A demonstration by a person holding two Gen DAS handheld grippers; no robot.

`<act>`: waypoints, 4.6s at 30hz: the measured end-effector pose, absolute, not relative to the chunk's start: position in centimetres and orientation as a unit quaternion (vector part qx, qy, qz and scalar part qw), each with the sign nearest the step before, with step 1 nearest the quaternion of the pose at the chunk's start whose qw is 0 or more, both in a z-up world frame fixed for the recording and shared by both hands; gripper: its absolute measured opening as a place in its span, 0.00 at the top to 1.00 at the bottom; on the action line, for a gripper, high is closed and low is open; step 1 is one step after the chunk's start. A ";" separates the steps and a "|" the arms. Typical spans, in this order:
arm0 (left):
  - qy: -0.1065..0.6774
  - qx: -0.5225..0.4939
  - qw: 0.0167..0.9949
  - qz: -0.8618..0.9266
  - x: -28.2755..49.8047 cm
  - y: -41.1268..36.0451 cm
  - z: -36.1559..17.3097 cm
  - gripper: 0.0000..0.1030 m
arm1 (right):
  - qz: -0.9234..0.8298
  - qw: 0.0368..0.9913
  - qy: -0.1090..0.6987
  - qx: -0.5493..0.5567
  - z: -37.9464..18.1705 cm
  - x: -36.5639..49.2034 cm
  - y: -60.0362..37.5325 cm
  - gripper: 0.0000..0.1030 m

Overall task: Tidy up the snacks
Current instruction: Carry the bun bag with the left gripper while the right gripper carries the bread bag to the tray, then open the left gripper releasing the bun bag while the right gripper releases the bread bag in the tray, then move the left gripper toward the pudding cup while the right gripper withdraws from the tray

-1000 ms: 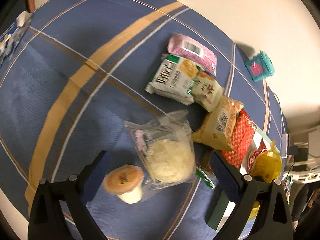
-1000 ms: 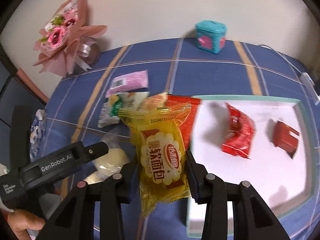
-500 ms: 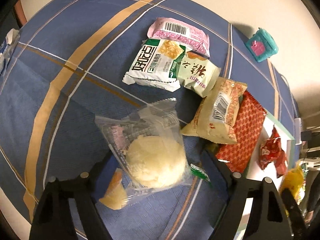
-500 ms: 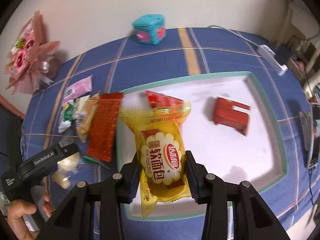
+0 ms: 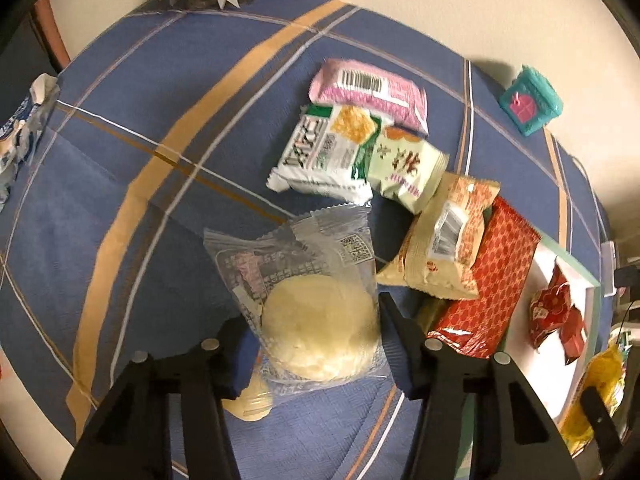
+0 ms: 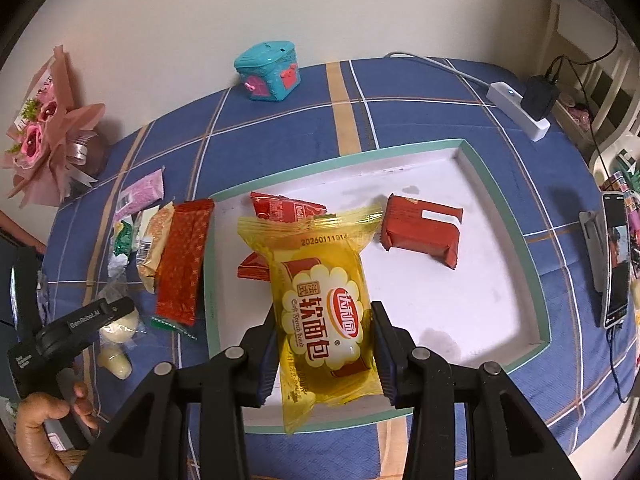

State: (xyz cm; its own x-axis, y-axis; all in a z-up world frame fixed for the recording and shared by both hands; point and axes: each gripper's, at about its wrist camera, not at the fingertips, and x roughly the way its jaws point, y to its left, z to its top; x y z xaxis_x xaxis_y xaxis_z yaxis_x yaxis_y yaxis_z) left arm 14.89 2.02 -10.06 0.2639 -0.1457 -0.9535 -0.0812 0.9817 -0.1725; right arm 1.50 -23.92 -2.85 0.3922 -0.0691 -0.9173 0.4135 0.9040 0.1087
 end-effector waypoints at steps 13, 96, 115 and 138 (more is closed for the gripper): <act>0.555 -0.100 0.824 -0.062 12.9 -1.0 -3.7 0.45 | -0.191 0.797 0.535 0.203 -4.1 0.1 -28.7 0.58; 0.574 0.006 0.809 -0.122 7.9 -13.2 -5.8 0.10 | -0.232 0.788 0.537 0.193 -2.9 -2.5 -34.0 0.12; 0.568 -0.019 0.820 -0.067 9.0 -6.6 -5.7 0.00 | -0.219 0.798 0.533 0.176 -2.2 -1.2 -31.4 0.00; 0.573 -0.123 0.809 0.041 9.4 8.8 -6.1 0.00 | -0.098 0.818 0.554 0.119 -3.4 5.4 -16.3 0.00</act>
State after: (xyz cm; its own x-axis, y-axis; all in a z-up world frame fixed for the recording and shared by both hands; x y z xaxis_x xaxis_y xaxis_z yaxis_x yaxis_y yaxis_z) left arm 9.43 8.82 -6.11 0.3394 -0.0745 -0.9377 -0.2067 0.9666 -0.1516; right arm 5.41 -16.32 -3.44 0.3676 -0.0287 -0.9296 0.2915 0.9527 0.0859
